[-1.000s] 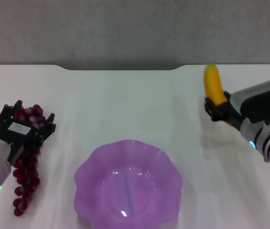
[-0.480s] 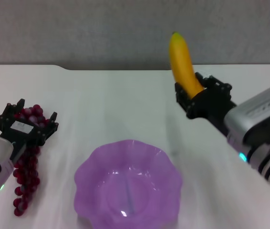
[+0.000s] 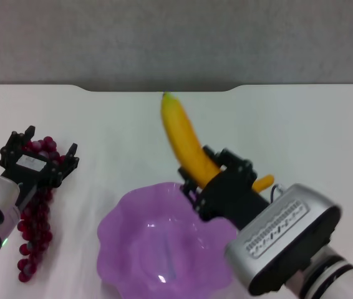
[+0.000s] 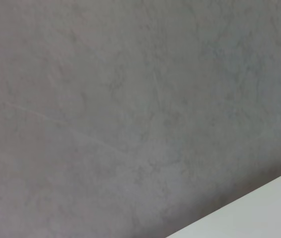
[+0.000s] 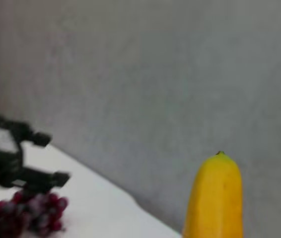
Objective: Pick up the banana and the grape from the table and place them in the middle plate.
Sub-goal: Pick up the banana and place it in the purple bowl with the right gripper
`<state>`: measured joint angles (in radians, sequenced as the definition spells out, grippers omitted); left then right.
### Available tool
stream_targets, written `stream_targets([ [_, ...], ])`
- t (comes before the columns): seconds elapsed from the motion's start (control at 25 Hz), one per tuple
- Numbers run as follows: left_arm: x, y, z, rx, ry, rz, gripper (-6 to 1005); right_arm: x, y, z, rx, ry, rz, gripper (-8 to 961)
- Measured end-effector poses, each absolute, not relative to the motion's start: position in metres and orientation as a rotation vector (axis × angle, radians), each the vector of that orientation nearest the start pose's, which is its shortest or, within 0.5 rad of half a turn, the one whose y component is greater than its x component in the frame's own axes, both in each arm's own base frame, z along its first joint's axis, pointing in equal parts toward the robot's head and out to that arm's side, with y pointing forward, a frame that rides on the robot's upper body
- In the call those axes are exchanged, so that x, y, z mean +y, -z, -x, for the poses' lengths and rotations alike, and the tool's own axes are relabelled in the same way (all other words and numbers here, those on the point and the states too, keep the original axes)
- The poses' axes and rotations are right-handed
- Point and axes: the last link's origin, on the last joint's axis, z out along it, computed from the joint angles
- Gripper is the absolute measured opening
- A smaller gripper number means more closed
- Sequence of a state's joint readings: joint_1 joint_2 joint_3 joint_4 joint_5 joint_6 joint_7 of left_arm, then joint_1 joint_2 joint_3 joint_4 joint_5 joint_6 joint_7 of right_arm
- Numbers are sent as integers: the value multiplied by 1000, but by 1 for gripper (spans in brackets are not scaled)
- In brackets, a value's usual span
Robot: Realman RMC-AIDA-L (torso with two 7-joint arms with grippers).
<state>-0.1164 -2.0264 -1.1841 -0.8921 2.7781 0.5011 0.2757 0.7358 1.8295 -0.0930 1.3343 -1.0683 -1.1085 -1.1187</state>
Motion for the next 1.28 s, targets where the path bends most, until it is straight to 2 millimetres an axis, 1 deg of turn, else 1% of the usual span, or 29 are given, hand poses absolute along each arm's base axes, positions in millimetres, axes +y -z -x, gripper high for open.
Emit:
stream_targets([
  [0.12,326,25,298,-377,316,1821,877,265,116,-166,197,-368,2178,528],
  [0.32,327,25,296,-355,307,1823,878,262,125,-178,212,-320,2213,530],
  [0.44,327,25,296,-352,306,1823,878,260,134,-183,211,-290,2251,531],
  [0.56,327,26,296,-353,305,1825,877,261,146,-192,209,-237,2305,532],
  [0.64,327,26,296,-352,306,1826,877,262,155,-195,231,-205,2354,532],
  [0.72,326,27,294,-348,309,1830,877,264,160,-195,258,-185,2389,533],
  [0.92,326,28,294,-346,309,1834,878,265,162,-197,288,-171,2419,535],
  [1.28,326,28,294,-346,307,1836,878,269,161,-194,296,-181,2409,538],
])
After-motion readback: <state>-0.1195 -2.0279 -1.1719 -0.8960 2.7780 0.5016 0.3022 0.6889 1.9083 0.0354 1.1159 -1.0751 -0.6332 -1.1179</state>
